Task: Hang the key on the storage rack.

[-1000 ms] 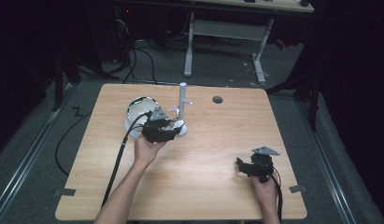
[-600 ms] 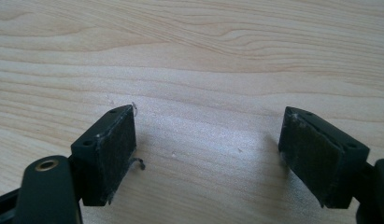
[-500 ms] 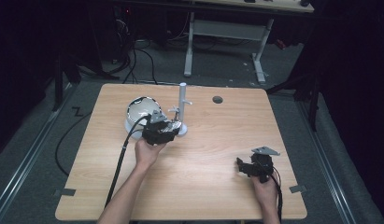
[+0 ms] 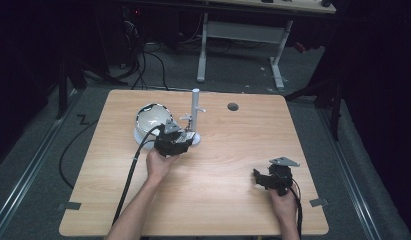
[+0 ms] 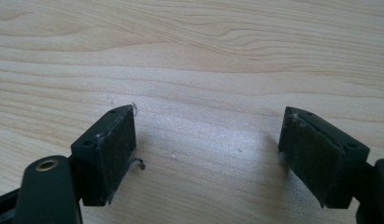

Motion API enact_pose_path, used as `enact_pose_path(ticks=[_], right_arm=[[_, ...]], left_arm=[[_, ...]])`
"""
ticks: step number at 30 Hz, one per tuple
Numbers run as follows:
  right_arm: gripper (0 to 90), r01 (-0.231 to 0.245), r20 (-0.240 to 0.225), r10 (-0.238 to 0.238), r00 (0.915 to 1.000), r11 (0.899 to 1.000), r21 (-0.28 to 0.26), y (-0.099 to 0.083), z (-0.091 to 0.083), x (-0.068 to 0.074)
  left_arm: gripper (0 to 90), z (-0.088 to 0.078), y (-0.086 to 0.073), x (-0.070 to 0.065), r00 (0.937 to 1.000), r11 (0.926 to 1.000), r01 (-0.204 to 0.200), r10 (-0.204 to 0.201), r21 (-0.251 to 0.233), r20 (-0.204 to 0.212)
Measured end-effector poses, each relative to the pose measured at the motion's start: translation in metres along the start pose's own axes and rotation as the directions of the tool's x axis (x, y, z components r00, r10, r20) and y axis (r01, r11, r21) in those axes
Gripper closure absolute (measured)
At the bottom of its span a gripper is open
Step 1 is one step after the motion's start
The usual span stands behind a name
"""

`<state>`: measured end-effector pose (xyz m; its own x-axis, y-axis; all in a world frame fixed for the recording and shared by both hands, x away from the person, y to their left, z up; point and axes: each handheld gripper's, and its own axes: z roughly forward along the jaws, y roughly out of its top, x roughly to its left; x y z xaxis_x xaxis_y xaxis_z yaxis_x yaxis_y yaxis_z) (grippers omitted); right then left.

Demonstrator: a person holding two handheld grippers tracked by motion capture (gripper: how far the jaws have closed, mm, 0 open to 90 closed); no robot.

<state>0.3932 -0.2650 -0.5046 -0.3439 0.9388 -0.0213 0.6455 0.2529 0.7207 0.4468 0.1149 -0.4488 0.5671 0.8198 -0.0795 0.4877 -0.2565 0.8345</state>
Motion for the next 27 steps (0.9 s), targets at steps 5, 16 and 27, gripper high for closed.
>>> enact_pose_path(ticks=[5, 16, 27], right_arm=[[19.2, 0.000, 0.000, 0.000, 1.0000, 1.000, 0.000, 0.0000, 0.0000, 0.0000], [19.2, 0.000, 0.000, 0.000, 1.0000, 1.000, 0.000, 0.0000, 0.0000, 0.0000], [19.2, -0.001, 0.000, 0.001, 1.0000, 1.000, 0.001, 0.0000, 0.0000, 0.0000]], left_arm=[[49.5, 0.0024, -0.0008, 0.0001, 1.0000, 1.0000, 0.004, -0.004, 0.004, -0.005], [49.2, 0.0089, -0.0032, 0.0033, 0.9993, 0.9989, 0.036, -0.036, 0.030, -0.008], [44.0, 0.0068, -0.0043, 0.0044, 0.9989, 0.9977, 0.045, -0.044, 0.051, -0.012]])
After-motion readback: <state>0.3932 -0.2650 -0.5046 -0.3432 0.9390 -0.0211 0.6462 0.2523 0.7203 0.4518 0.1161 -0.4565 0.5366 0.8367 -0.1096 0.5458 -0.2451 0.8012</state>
